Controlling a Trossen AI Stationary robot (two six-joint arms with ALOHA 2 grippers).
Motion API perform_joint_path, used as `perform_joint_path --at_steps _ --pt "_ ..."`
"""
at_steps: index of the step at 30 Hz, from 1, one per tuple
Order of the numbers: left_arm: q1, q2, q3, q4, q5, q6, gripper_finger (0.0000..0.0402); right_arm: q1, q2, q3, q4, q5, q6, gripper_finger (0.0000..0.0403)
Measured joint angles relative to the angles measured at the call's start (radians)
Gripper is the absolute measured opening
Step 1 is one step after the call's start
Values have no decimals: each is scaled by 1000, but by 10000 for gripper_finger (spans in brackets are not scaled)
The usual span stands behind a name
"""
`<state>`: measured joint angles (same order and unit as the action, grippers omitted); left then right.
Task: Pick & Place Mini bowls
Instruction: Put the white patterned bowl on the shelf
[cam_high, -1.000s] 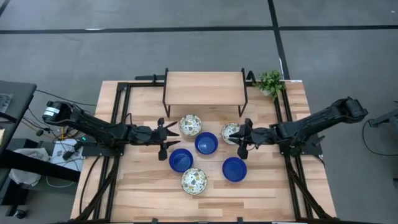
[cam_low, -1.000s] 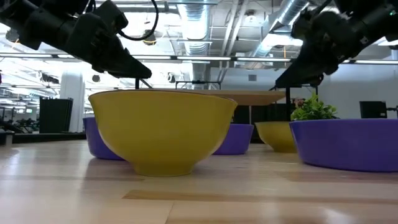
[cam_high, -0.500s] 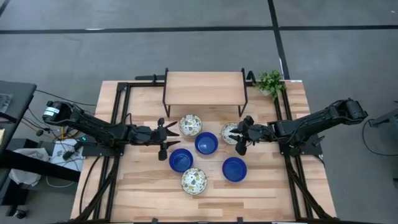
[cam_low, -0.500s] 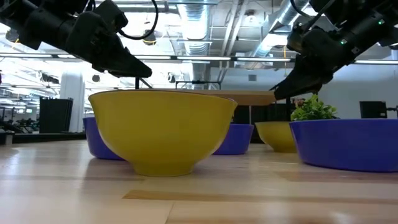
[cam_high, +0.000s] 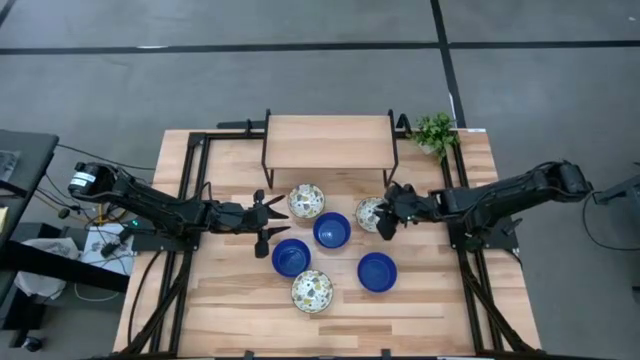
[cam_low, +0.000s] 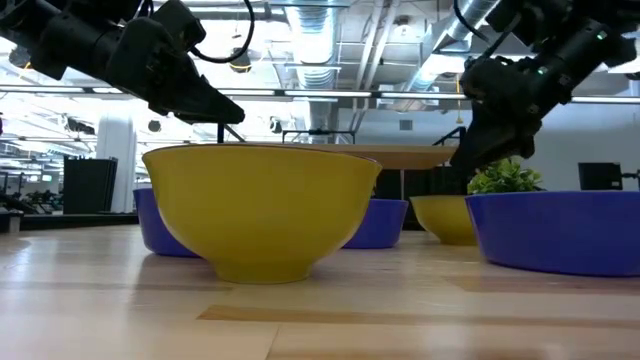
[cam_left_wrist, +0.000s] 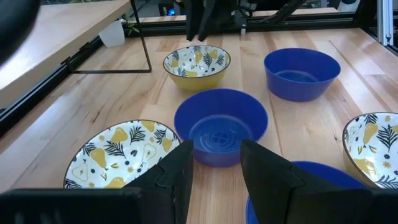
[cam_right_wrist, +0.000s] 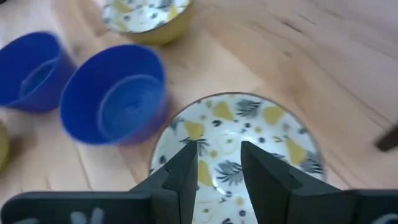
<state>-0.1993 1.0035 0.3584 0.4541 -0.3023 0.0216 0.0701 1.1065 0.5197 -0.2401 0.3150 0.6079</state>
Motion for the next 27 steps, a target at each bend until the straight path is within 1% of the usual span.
perform_joint_path --at_steps 5,12,19,27 --pt "0 0 0 4 0 -5 131 -32 0 49 -116 1 50 113" --pt "0 0 0 13 0 -27 131 -100 0 83 -323 -1 98 113" --pt "0 0 0 18 0 -27 131 -143 0 83 -349 -2 65 113" --pt "0 0 0 18 0 -27 131 -143 0 83 -352 -27 46 113"
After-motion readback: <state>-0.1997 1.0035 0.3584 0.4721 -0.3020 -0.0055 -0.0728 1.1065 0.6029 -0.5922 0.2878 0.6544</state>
